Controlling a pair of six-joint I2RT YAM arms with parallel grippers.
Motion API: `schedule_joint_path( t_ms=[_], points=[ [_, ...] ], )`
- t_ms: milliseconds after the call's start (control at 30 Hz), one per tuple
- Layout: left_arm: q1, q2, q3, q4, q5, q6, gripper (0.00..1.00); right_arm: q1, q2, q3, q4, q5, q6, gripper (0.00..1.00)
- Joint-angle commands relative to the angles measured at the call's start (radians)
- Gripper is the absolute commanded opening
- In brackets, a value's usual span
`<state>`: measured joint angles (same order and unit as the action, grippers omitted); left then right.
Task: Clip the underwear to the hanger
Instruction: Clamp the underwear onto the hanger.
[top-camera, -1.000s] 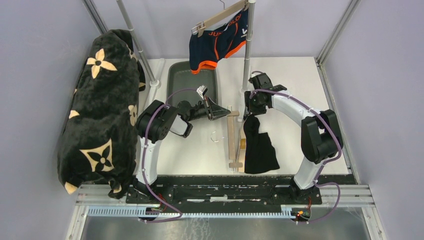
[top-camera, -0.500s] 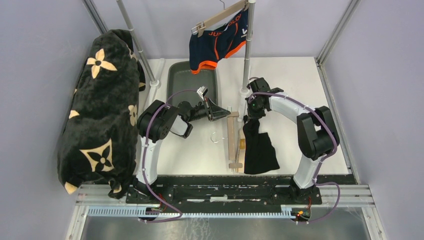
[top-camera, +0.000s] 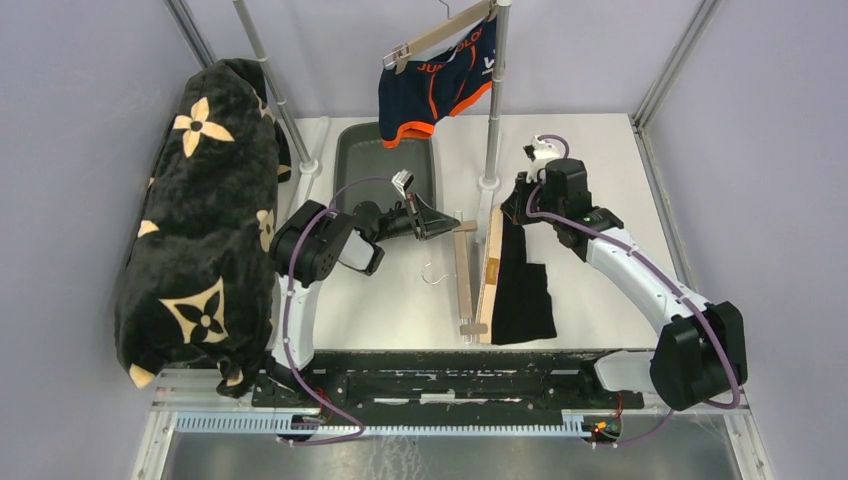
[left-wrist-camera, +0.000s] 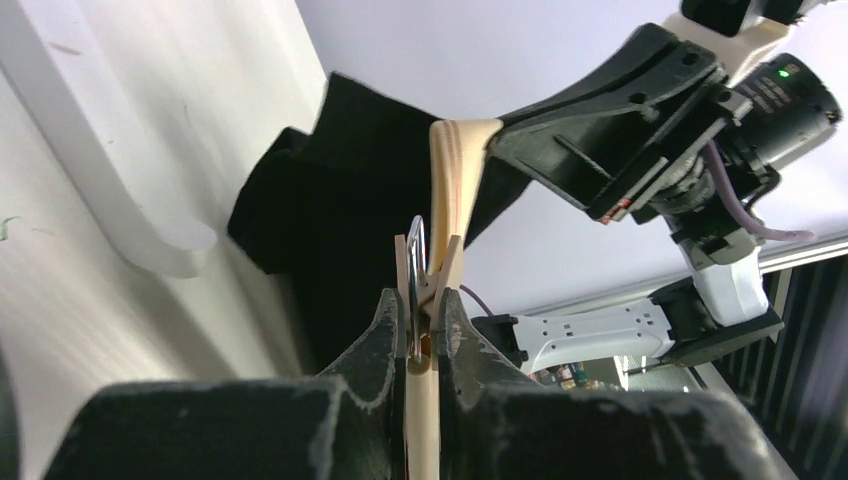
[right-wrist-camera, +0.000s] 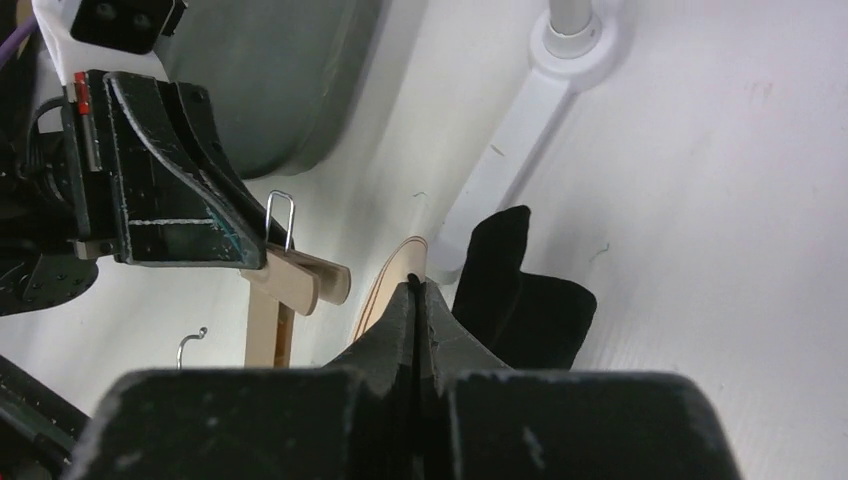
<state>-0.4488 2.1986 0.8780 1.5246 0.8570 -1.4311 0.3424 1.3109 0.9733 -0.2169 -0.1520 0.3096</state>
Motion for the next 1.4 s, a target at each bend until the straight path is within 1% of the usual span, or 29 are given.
schedule_joint_path(
  t_ms=[0,300,733,1367],
  points=[
    [-0.003,-0.089,-0.02,0.205,0.041,0.008,0.03,-0.012,-0.023,-0.028,0.153,-0.093,-0.045,0.0],
    [-0.014,-0.14,-0.051,0.205,0.054,0.03,0.03,-0.024,-0.048,-0.048,0.181,-0.123,-0.053,0.0],
    [-0.032,-0.11,-0.02,0.205,0.053,0.024,0.03,-0.038,-0.052,-0.041,0.203,-0.172,-0.053,0.0],
    [-0.051,-0.053,0.029,0.206,0.041,0.008,0.03,-0.045,-0.059,-0.003,0.184,-0.191,-0.058,0.0]
  ],
)
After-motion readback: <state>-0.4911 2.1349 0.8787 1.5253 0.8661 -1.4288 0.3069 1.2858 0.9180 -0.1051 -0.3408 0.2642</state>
